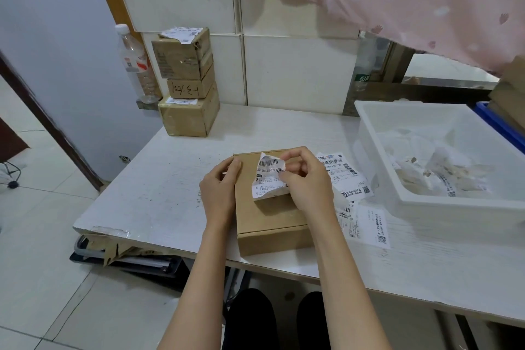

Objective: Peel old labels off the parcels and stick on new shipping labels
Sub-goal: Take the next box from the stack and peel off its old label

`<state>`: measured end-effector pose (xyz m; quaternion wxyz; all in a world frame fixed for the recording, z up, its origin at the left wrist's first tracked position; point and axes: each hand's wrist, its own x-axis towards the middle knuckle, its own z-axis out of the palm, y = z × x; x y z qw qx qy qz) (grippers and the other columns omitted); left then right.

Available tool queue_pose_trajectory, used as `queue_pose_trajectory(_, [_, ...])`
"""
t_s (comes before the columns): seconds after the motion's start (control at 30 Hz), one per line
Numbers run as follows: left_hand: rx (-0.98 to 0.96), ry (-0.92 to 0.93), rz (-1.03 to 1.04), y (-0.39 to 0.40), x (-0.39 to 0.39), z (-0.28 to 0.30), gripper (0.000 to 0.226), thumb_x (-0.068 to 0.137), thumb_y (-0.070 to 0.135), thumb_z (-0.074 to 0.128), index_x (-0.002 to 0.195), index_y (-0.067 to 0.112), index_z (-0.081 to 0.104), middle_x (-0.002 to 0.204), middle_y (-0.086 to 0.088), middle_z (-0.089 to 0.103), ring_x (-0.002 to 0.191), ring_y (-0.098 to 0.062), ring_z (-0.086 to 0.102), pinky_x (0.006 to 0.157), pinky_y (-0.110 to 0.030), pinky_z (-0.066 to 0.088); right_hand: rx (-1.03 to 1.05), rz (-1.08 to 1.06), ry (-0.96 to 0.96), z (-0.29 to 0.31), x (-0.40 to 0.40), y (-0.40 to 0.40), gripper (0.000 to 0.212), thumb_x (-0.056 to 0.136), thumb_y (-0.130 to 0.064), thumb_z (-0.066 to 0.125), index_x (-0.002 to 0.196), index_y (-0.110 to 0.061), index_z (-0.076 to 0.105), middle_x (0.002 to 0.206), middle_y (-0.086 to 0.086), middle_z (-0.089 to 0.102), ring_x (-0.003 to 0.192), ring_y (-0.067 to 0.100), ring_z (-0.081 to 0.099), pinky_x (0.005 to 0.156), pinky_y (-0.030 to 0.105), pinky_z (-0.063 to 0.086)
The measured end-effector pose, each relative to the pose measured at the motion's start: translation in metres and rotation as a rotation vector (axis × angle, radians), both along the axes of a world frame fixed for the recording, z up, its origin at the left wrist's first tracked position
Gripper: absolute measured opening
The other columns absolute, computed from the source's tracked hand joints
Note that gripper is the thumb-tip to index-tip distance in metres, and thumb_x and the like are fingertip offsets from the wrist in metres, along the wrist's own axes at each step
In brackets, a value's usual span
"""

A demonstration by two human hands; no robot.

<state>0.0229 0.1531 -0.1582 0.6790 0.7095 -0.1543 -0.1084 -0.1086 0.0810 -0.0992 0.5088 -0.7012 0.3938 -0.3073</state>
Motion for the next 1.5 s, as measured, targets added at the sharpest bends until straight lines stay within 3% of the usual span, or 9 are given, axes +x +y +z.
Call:
queue_pose_trajectory(0.1, [0.000, -0.001, -0.008, 0.001, 0.000, 0.001, 0.020, 0.089, 0.036, 0.066, 0.102, 0.024, 0.076, 0.093, 0.011, 0.074, 0.092, -0.012, 0.068, 0.087, -0.041, 0.054, 0.084, 0.075, 0.051, 0.003, -0.003, -0.005, 0.039, 0.085, -0.011, 0.059, 0.113, -0.035, 0.044, 0.083, -0.019, 0.067, 0.095, 0.004, 0.059, 0.101, 0.041, 0.040])
queue_pose_trajectory(0.3, [0.000, -0.006, -0.005, 0.002, -0.001, 0.002, 0.023, 0.091, 0.034, 0.065, 0.108, 0.021, 0.076, 0.098, 0.008, 0.075, 0.093, -0.012, 0.068, 0.088, -0.040, 0.054, 0.198, 0.151, 0.120, 0.011, 0.005, -0.016, 0.038, 0.056, -0.046, 0.053, 0.090, -0.037, 0.066, 0.097, -0.009, 0.069, 0.107, 0.023, 0.061, 0.101, 0.052, 0.043])
queue_pose_trajectory(0.4, [-0.004, 0.005, -0.003, 0.002, -0.001, 0.003, 0.022, 0.092, 0.032, 0.065, 0.107, 0.021, 0.076, 0.097, 0.008, 0.075, 0.093, -0.012, 0.068, 0.088, -0.040, 0.055, 0.028, 0.195, 0.241, 0.018, 0.005, -0.012, 0.024, 0.077, -0.031, 0.065, 0.101, -0.027, 0.066, 0.097, -0.012, 0.067, 0.102, 0.017, 0.062, 0.098, 0.041, 0.045])
queue_pose_trajectory(0.57, [-0.002, 0.013, -0.010, 0.002, -0.001, 0.003, 0.021, 0.091, 0.032, 0.066, 0.107, 0.022, 0.076, 0.096, 0.010, 0.074, 0.093, -0.012, 0.068, 0.089, -0.040, 0.054, -0.070, 0.203, 0.347, 0.023, 0.005, -0.016, 0.025, 0.075, -0.006, 0.066, 0.092, -0.024, 0.070, 0.090, -0.005, 0.070, 0.092, 0.019, 0.063, 0.078, 0.030, 0.048])
queue_pose_trajectory(0.9, [-0.008, 0.021, -0.006, 0.002, -0.002, 0.005, 0.022, 0.092, 0.030, 0.066, 0.110, 0.021, 0.074, 0.092, 0.016, 0.070, 0.089, -0.005, 0.065, 0.087, -0.034, 0.053, 0.063, 0.162, 0.155, 0.006, 0.004, -0.025, 0.019, 0.075, -0.006, 0.074, 0.078, -0.025, 0.074, 0.078, -0.006, 0.067, 0.082, 0.018, 0.066, 0.063, 0.025, 0.046])
queue_pose_trajectory(1.0, [-0.013, 0.030, -0.005, 0.002, -0.002, 0.005, 0.014, 0.092, 0.029, 0.066, 0.103, 0.027, 0.074, 0.090, 0.017, 0.070, 0.088, -0.006, 0.065, 0.086, -0.033, 0.052, 0.084, 0.160, 0.085, 0.001, 0.002, -0.023, 0.035, 0.077, -0.007, 0.074, 0.055, -0.034, 0.070, 0.068, -0.014, 0.063, 0.090, 0.026, 0.069, 0.078, 0.042, 0.057])
queue_pose_trajectory(1.1, [-0.012, 0.028, -0.010, 0.002, -0.003, 0.005, 0.014, 0.092, 0.030, 0.065, 0.102, 0.026, 0.074, 0.094, 0.013, 0.072, 0.090, -0.010, 0.066, 0.083, -0.033, 0.052, 0.117, 0.181, 0.020, -0.002, 0.003, -0.023, 0.032, 0.079, -0.008, 0.074, 0.057, -0.032, 0.071, 0.080, -0.012, 0.058, 0.099, 0.027, 0.066, 0.093, 0.051, 0.052])
queue_pose_trajectory(1.23, [-0.007, 0.017, -0.005, 0.002, -0.002, 0.003, 0.025, 0.092, 0.031, 0.065, 0.112, 0.019, 0.075, 0.099, 0.007, 0.073, 0.095, -0.012, 0.067, 0.082, -0.030, 0.053, 0.193, 0.202, -0.054, -0.002, 0.000, -0.024, 0.012, 0.082, -0.002, 0.069, 0.082, -0.013, 0.071, 0.098, -0.002, 0.057, 0.102, 0.026, 0.064, 0.097, 0.040, 0.049])
queue_pose_trajectory(1.5, [-0.011, 0.031, -0.003, 0.002, 0.000, 0.004, 0.024, 0.092, 0.031, 0.065, 0.112, 0.021, 0.074, 0.098, 0.010, 0.072, 0.092, -0.006, 0.066, 0.079, -0.025, 0.050, -0.091, 0.163, 0.010, -0.010, 0.003, -0.019, 0.043, 0.073, 0.000, 0.067, 0.081, -0.043, 0.066, 0.088, -0.013, 0.047, 0.103, 0.027, 0.049, 0.092, 0.038, 0.044])
